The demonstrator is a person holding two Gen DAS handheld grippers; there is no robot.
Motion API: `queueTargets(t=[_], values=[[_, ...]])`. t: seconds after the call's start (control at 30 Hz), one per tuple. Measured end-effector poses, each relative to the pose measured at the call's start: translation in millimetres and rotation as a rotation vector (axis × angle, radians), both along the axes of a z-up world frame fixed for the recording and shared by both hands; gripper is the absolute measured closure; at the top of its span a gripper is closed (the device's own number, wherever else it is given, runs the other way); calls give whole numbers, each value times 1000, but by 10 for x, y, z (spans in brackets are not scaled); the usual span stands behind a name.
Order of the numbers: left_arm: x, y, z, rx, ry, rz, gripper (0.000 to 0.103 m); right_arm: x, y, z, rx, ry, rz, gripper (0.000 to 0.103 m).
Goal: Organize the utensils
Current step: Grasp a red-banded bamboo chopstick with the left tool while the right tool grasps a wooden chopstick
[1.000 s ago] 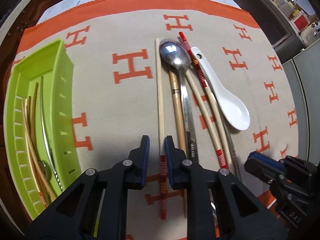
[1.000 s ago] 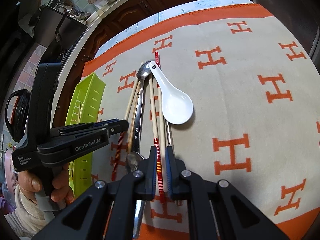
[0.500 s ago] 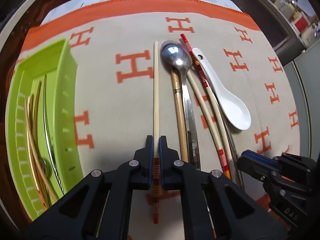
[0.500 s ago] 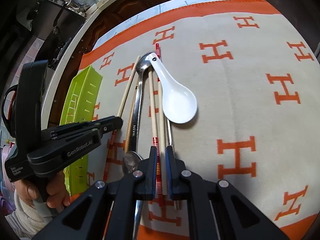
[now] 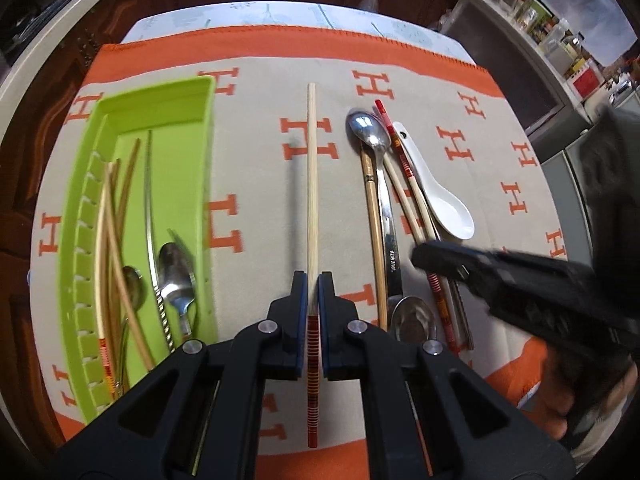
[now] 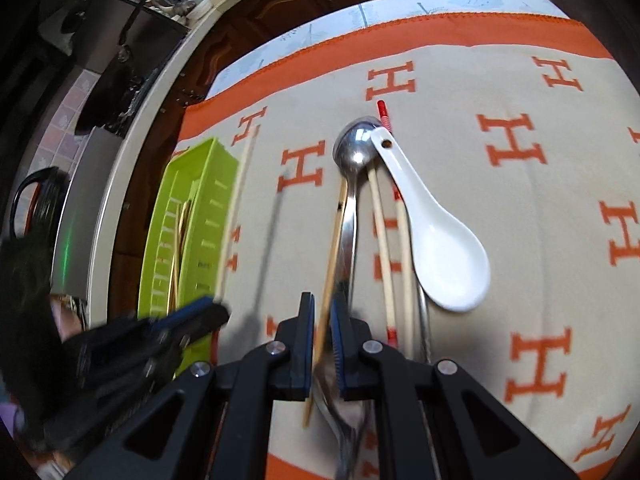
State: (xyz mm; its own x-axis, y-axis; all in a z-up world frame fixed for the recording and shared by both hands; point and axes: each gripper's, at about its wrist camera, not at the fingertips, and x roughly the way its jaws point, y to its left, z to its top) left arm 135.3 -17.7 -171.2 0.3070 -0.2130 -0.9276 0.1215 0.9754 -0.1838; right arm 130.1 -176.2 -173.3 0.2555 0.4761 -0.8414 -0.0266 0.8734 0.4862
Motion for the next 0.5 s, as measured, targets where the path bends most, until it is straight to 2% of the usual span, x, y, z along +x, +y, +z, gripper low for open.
queueTargets(t=[0.23, 0.5], values=[[-96, 338, 118, -22, -13, 52, 100, 252, 130, -215, 1, 118, -49, 95], [-143, 609, 131, -46, -17, 95, 100, 271, 288, -194, -140, 144, -53, 92]])
